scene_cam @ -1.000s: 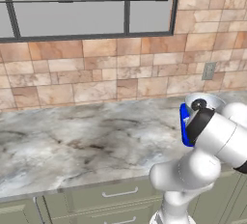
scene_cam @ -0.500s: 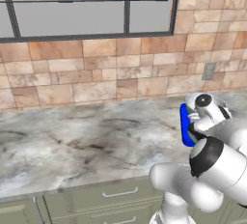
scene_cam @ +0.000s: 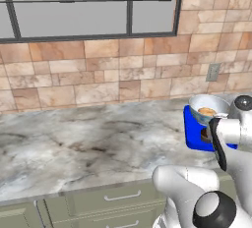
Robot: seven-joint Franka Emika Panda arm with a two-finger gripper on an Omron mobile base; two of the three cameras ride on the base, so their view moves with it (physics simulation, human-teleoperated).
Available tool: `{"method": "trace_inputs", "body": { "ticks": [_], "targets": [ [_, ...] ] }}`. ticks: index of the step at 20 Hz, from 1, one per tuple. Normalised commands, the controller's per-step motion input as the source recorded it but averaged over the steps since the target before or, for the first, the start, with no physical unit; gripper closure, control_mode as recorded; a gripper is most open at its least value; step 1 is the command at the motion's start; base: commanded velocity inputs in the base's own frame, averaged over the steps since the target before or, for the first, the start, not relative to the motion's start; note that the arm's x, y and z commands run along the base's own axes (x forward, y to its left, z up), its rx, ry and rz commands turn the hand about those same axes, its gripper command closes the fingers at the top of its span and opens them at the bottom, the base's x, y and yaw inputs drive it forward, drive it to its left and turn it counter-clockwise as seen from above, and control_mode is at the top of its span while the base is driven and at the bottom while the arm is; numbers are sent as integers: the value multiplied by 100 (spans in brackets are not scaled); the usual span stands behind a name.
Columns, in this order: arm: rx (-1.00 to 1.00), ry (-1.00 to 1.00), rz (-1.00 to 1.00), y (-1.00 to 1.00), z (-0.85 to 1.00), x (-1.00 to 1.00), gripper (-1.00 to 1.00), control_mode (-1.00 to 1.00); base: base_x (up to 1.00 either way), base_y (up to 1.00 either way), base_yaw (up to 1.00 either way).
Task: Place the bowl with donut and the cupcake onto the tray.
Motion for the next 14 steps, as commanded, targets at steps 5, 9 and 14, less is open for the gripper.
{"method": "trace_inputs", "body": {
  "ticks": [5,9,14],
  "targets": [
    [2,1,0,-3,0,0,-100,-100,0,0,0],
    [15,-5,-7,-42,0,-2,-100,-100,0,0,0],
    [20,-35,0,-20,14,-64,-100,-100,0,0,0]
  ]
}}
